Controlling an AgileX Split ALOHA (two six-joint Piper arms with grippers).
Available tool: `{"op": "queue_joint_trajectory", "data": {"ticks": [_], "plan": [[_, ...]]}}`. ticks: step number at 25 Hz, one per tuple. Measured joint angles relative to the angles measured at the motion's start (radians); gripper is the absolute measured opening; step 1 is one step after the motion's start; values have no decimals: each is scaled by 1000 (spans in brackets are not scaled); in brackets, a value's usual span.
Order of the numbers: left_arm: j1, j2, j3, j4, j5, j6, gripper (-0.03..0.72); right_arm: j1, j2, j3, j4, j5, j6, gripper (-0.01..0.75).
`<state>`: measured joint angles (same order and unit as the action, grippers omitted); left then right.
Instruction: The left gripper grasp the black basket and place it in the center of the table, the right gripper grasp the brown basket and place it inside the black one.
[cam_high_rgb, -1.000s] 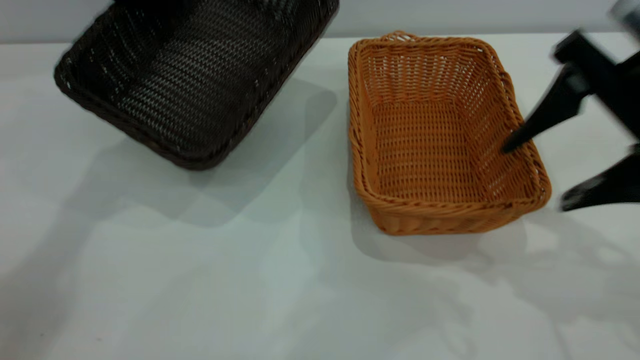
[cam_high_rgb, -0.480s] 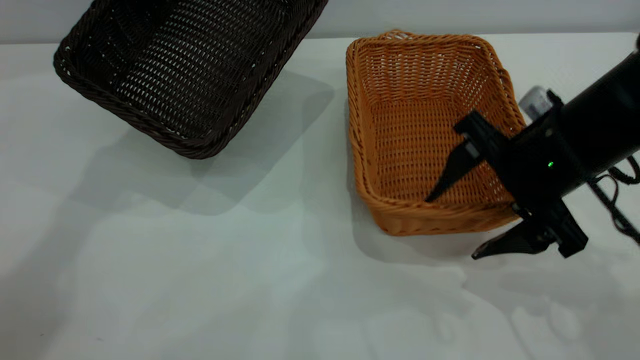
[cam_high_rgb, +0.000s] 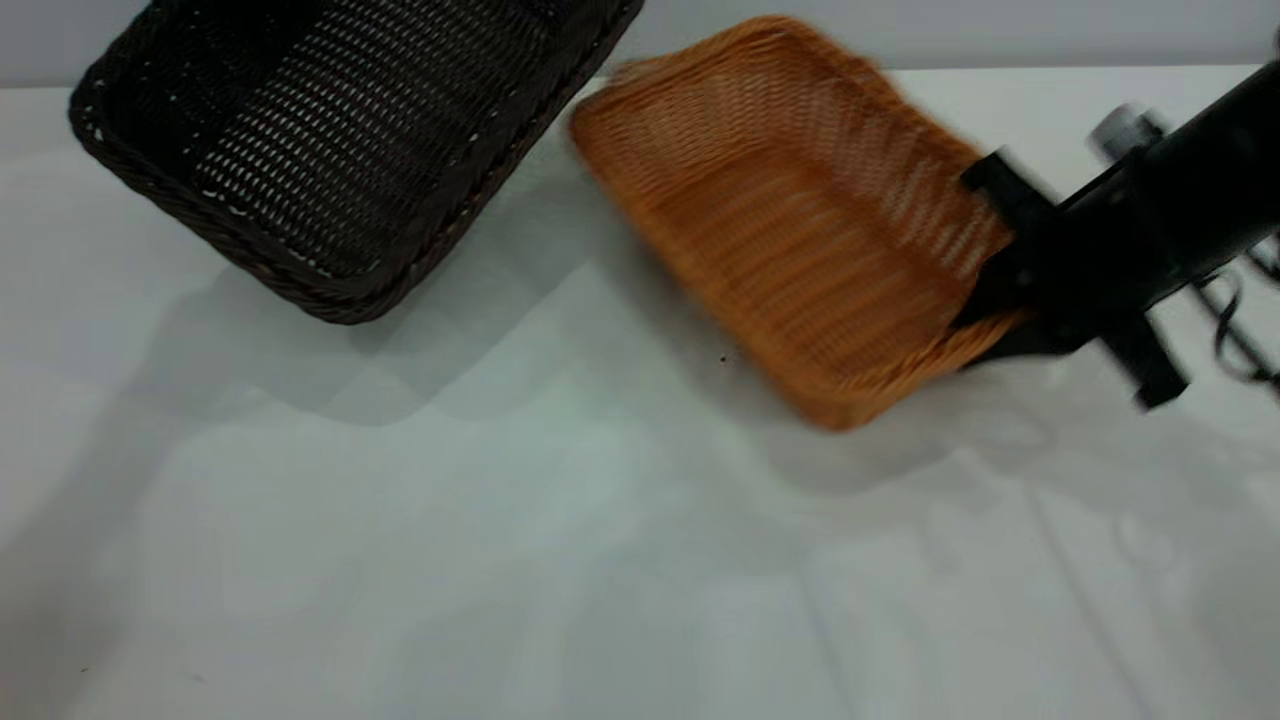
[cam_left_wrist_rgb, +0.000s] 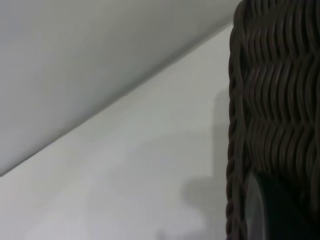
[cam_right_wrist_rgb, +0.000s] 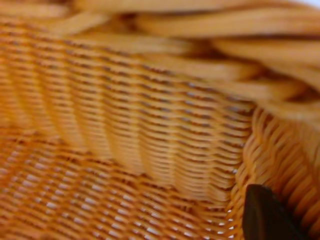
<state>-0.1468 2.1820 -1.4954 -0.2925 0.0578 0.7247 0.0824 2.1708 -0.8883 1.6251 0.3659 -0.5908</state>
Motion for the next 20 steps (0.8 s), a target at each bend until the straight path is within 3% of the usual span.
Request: {"op": "queue_joint_trajectory", "data": {"ticks": [4, 8, 13, 20], "plan": [[-2, 0, 0, 0, 54, 53, 81, -158, -65, -77, -10, 34, -57, 67], [-54, 0, 0, 0, 146, 199, 81, -279, -146, -164, -115, 213, -103, 67], [-175, 5, 0, 0, 248, 430, 81, -337, -190, -226, -320, 418, -84, 67], [-336, 68, 0, -1, 258, 629, 81, -348, -190, -241, -412, 446, -61, 67]]}}
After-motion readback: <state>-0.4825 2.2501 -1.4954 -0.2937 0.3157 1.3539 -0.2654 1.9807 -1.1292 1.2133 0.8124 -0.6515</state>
